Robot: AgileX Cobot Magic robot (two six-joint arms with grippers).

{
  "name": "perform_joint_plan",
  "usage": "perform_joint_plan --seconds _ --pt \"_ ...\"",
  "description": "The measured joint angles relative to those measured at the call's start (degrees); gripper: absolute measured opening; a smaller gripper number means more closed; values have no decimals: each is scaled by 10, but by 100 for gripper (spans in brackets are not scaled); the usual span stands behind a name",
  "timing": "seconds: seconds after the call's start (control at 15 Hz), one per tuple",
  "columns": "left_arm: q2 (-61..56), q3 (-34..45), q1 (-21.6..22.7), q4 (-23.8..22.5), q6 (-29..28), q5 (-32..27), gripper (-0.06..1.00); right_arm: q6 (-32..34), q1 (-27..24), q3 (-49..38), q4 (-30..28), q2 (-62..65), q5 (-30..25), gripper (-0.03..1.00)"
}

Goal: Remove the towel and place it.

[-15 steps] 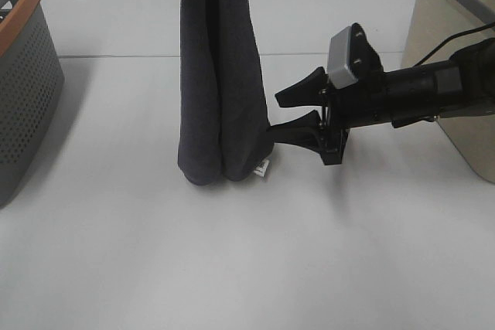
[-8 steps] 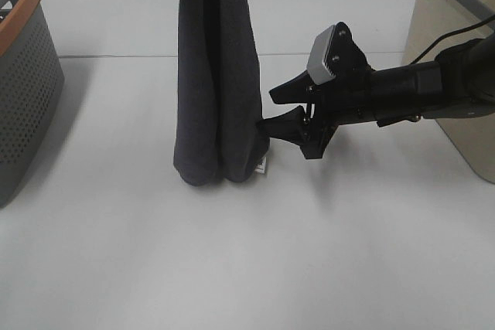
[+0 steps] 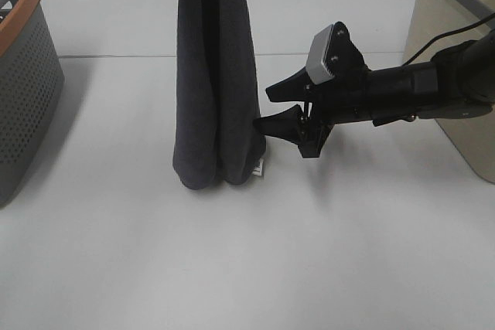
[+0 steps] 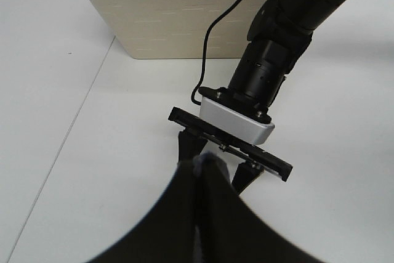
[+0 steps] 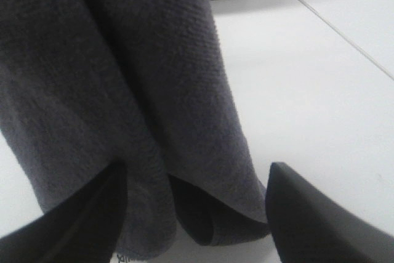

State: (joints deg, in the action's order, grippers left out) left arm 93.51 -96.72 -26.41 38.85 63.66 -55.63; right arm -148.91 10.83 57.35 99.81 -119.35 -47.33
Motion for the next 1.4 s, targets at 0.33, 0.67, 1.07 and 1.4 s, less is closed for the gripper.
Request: perform_joint_plan --seconds 0.33,0.67,1.07,1.4 --pt "0 0 0 0 0 0 0 6 0 0 -11 -7 -10 64" --pt "0 0 0 0 0 -1 0 20 0 0 -98 -7 -27 58" --pt "-6 0 0 0 1 -1 0 20 0 0 -105 -7 -10 38" --pt "-6 0 0 0 2 -1 0 41 0 0 -105 -7 5 2"
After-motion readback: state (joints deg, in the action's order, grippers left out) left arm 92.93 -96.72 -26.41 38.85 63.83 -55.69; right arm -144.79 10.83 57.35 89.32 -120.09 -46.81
